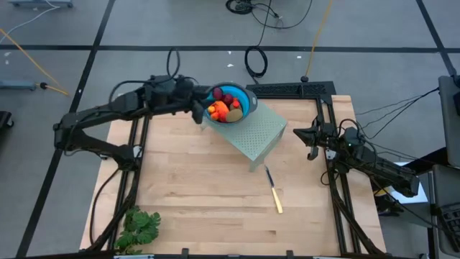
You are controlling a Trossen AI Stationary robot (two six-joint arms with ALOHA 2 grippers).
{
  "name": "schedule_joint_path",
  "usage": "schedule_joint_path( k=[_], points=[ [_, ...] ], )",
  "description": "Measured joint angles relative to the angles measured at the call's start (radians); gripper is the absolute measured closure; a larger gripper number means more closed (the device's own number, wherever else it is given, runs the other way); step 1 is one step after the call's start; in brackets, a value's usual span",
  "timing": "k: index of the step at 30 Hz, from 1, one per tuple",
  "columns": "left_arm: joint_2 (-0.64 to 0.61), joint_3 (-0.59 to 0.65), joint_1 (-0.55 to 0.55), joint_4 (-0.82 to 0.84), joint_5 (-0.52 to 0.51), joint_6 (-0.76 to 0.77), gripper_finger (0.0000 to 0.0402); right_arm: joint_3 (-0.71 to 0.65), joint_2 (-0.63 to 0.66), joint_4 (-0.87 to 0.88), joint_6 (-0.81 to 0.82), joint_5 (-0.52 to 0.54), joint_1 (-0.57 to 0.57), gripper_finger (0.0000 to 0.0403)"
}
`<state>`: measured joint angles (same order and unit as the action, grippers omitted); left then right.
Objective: Pick & Place Fruit
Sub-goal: Put the knife on the shelf
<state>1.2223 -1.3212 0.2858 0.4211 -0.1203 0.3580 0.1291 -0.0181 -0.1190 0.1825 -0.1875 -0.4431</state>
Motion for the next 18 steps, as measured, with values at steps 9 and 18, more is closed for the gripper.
schedule_joint_path(
  k=[9,18],
  points=[
    [-0.049,0.000,-0.053,0.002,0.072,-0.093,0.0224,0.000,0.000,0.004,-0.003,0.000,0.000,0.0403],
    [-0.035,0.000,-0.113,-0.015,0.071,-0.017,0.0224,0.000,0.000,0.004,-0.014,0.000,0.000,0.0403]
  ],
)
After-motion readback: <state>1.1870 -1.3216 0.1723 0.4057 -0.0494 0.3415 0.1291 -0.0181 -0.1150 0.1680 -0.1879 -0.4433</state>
